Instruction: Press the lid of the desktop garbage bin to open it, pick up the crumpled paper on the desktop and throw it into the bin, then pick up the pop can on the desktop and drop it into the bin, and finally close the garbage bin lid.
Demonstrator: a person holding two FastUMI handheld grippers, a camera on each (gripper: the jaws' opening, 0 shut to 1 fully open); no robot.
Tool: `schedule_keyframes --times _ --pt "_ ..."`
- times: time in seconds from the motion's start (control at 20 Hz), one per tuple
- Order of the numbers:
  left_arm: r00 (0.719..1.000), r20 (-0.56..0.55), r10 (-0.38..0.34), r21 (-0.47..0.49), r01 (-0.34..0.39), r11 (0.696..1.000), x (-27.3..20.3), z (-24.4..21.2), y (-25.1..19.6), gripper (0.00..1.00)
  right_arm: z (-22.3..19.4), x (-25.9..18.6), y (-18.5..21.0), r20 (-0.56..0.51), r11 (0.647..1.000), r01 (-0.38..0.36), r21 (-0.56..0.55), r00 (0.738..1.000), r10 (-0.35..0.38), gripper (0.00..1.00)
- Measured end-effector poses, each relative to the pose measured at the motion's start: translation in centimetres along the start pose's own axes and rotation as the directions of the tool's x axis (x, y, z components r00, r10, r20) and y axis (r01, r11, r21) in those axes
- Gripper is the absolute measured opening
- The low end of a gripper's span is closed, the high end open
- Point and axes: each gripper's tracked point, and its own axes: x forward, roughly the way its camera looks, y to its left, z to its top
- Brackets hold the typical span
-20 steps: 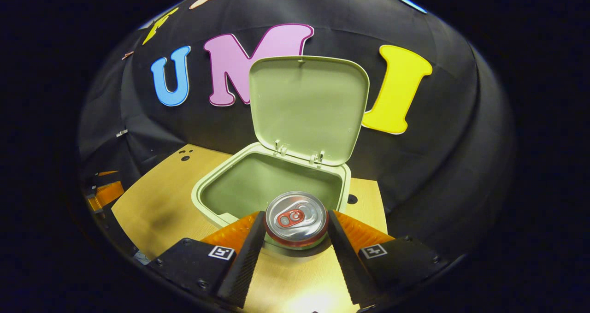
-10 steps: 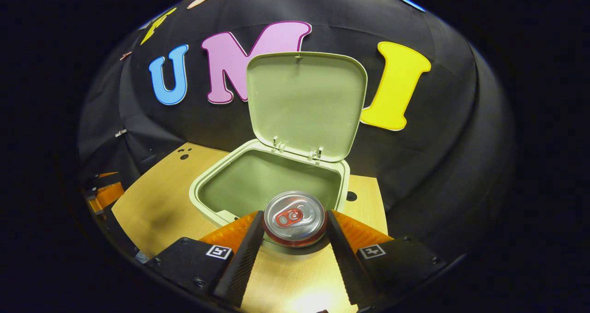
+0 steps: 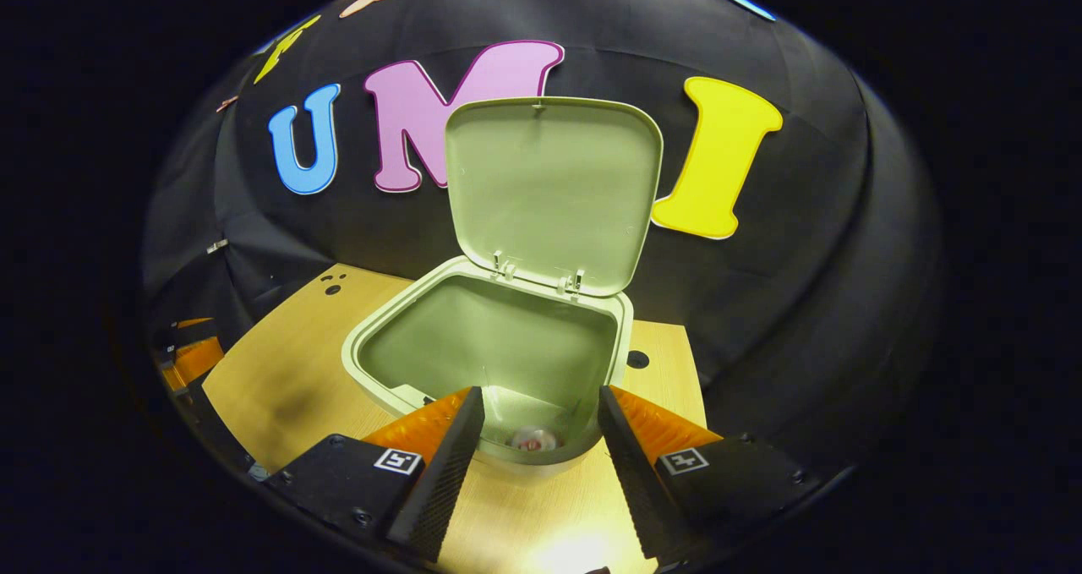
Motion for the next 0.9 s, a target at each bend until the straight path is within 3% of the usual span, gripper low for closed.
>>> schedule_keyframes --times 0.15,0.35,0.65,0.9 --pt "1.0 0.001 0.001 0.004 -0.001 1.0 -0.2 0.1 0.0 0.92 0.8 -0.5 -0.4 0.026 1.0 0.003 0.011 1.0 -0.003 0.87" --pt "1.0 0.002 0.004 0.004 -0.004 1.0 -0.4 0.1 0.1 0.92 5.5 -1.6 0.0 0.178 0.998 -0.023 0.059 0.984 0.012 0.86" --pt "1.0 0.0 0.002 -0.001 -0.002 1.0 -1.0 -0.1 0.0 0.92 14.6 -3.6 0.0 0.423 0.999 -0.015 0.03 0.906 0.001 0.91" --pt "1.0 0.004 0.011 -0.01 -0.011 1.0 -2.1 -0.3 -0.2 0.92 19.7 -3.0 0.4 0.534 1.0 0.005 0.004 0.845 -0.006 0.93"
